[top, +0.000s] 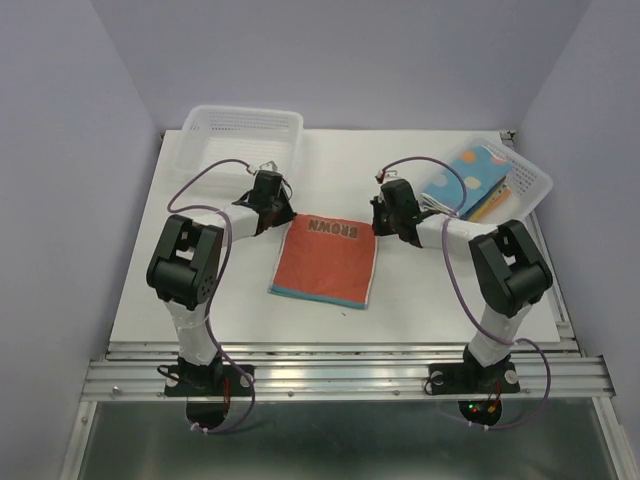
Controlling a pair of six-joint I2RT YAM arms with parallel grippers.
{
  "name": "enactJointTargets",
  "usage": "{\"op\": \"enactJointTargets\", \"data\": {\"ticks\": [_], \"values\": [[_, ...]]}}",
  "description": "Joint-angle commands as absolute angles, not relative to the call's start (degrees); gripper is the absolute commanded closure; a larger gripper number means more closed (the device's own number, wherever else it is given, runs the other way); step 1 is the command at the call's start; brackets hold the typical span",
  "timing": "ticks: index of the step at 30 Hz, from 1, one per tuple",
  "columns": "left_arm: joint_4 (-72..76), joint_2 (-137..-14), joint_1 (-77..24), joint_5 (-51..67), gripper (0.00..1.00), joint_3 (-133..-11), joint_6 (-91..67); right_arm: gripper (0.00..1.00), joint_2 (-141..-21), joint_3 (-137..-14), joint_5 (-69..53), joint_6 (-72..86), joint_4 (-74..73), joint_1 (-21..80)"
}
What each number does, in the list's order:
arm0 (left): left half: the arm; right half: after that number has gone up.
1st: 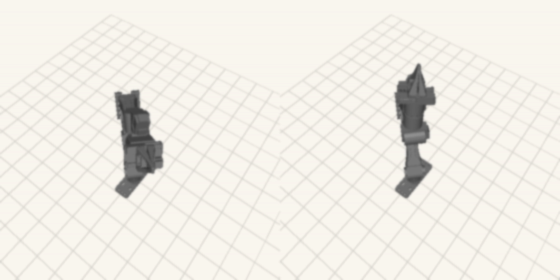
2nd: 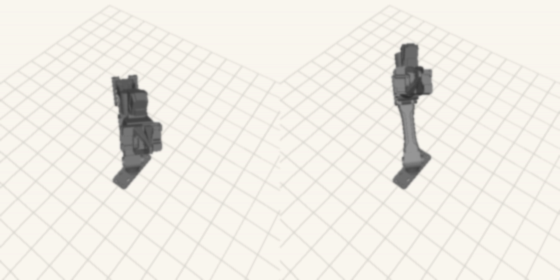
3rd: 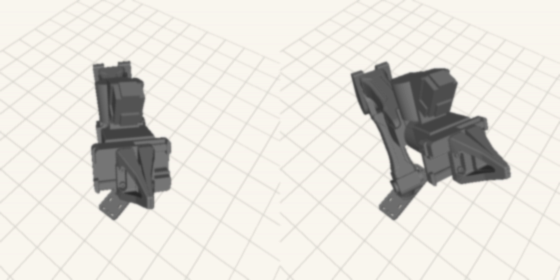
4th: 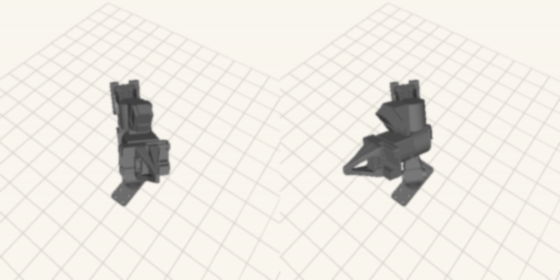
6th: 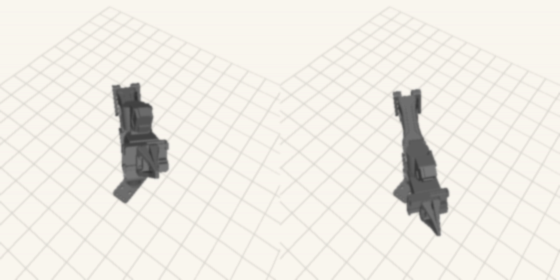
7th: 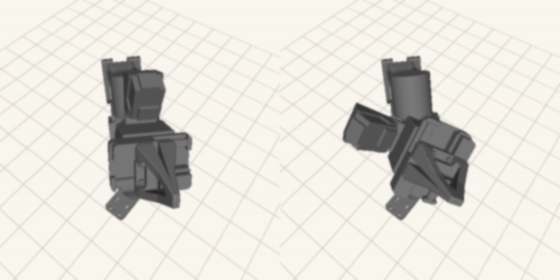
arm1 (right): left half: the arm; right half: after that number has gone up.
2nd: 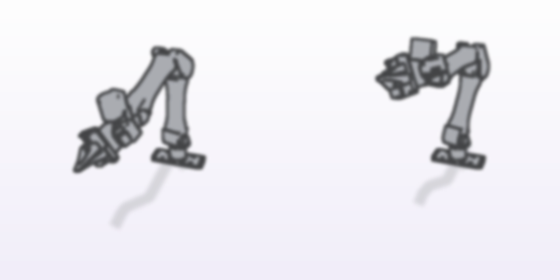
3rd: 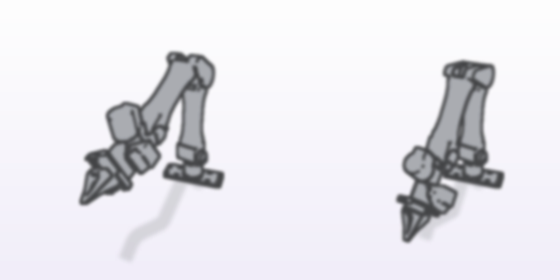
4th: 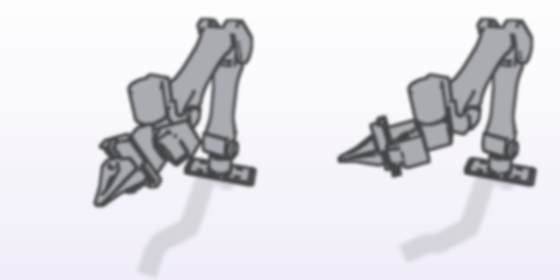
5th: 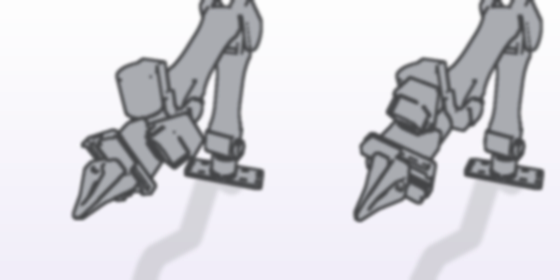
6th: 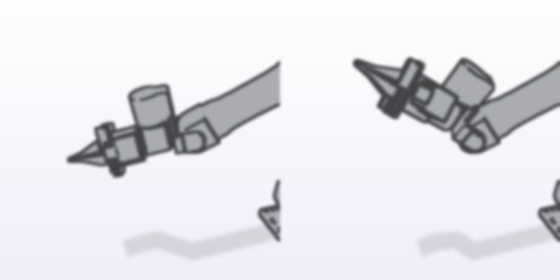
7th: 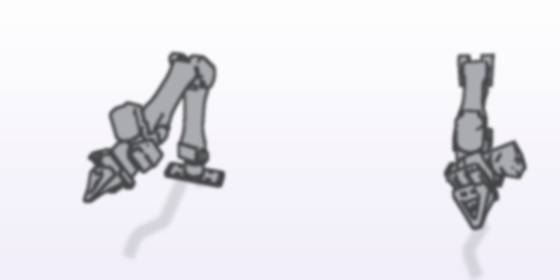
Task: Fold and stack the towels
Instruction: Fold the towel
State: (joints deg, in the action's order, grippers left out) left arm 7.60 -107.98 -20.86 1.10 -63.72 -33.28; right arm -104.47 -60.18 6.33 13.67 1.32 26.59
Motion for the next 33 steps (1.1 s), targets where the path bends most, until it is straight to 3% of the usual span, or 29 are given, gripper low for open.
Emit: {"op": "enactJointTargets", "data": {"ticks": [1, 11, 20, 33], "values": [[12.4, -100.3, -20.7, 2.8, 1.0, -60.4, -33.5, 0.99, -97.1, -57.2, 0.4, 11.3, 4.6, 26.1], [17.8, -91.3, -20.7, 6.2, 1.0, -49.2, -35.8, 0.99, -87.6, -49.0, -8.5, 14.0, 4.4, 28.8], [22.1, -81.0, -20.7, 7.5, 1.0, -34.6, -38.8, 0.99, -79.9, -42.7, -5.6, 17.5, 2.6, 37.4], [22.5, -67.2, -20.8, 6.9, 1.0, -22.5, -42.0, 0.99, -72.1, -36.5, -1.2, 22.2, 0.2, 44.5]]}}
